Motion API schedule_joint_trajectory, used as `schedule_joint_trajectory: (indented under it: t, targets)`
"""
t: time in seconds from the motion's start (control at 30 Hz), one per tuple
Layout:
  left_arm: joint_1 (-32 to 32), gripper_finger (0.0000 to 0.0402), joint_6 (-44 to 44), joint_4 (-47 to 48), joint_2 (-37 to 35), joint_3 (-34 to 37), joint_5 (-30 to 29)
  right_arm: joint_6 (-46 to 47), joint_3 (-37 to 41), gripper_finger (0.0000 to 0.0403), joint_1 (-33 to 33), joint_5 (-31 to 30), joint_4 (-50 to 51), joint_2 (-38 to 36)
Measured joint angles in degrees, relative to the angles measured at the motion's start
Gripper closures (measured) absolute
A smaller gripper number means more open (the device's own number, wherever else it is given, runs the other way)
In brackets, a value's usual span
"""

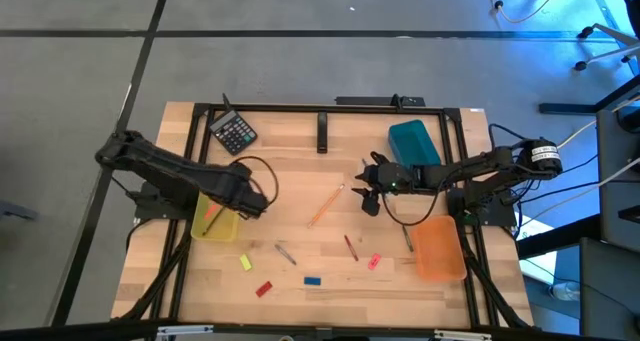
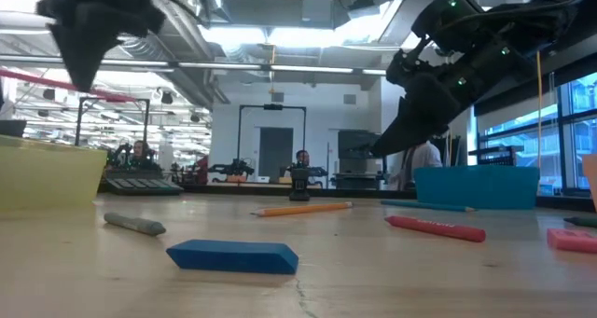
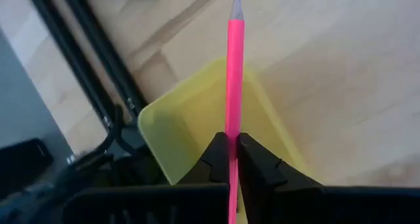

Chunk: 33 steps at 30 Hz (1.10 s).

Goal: Sort crayons/erasers/pens/pencils in bins
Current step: Put the pink pencil into the yellow bin, then put the orange pencil into the yellow bin

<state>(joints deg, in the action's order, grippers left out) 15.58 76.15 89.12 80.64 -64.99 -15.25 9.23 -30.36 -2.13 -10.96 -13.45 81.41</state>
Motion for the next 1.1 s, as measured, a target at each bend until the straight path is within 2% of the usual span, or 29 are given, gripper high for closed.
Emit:
schedule_joint_trajectory:
  t: [0.2, 0.3, 0.6, 0.93, 1.1]
  targets:
    - [4.58, 0.0396, 11.32, -1.91, -1.66, 7.02, 0.74, 0.94, 0.67, 0.0205, 0.00, 0.00, -0.67, 0.00]
    - [5.87, 0.0387, 13.81, -4.14, -1.52, 10.81, 2.92, 0.95, 0.69, 0.0205, 0.00, 0.00, -0.72, 0.00]
    - [6.55, 0.0364, 13.48, -13.42, -1.53, 17.82, 8.29, 1.01, 0.69, 0.0205, 0.00, 0.00, -1.40, 0.00]
    - [6.41, 0.0329, 11.86, -13.85, -1.53, 18.16, 8.33, 1.01, 0.69, 0.0205, 0.00, 0.00, -1.79, 0.00]
    - [3.73, 0.0311, 8.03, -13.63, -1.64, 16.41, 7.77, 1.01, 0.69, 0.0205, 0.00, 0.00, -2.45, 0.00]
